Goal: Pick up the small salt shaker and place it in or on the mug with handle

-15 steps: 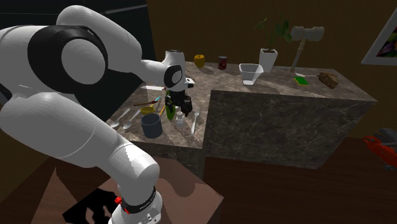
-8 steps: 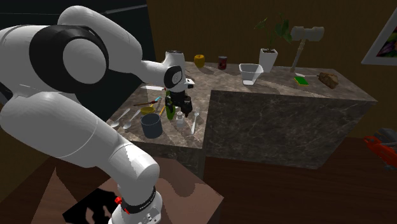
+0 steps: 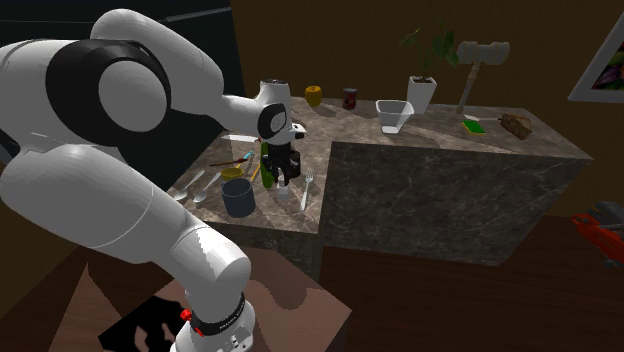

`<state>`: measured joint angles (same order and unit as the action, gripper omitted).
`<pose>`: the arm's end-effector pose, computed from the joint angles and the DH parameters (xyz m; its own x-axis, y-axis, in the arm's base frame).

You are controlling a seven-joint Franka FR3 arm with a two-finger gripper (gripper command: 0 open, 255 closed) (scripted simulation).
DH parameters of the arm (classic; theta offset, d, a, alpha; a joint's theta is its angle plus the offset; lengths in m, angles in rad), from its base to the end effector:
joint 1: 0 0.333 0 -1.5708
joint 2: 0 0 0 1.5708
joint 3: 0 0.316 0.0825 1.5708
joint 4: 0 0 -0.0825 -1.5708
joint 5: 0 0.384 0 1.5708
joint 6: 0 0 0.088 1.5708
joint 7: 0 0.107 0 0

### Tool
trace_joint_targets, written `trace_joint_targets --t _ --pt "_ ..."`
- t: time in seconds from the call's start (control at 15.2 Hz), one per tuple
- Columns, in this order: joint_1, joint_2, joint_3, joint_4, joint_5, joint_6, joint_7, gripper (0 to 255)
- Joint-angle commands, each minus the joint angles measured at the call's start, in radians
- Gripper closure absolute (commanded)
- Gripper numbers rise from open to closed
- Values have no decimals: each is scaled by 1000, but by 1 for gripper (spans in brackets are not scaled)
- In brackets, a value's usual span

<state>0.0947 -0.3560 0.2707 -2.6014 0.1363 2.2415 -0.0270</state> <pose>0.3797 0.1462 0.3700 0.9582 0.2860 -0.0120 0.2859 -0.9582 -0.0126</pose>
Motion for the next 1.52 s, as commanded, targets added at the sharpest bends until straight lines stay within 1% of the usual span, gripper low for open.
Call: trace_joint_targets --t 0.0,0.07,0.73,1.45 --pt "0 0 0 0 0 0 0 255" --pt "0 0 0 0 0 0 0 255" --pt "1 -74 -17 82 0 -155 -4 255" --pt "-1 -122 -33 194 -7 -315 -4 255"
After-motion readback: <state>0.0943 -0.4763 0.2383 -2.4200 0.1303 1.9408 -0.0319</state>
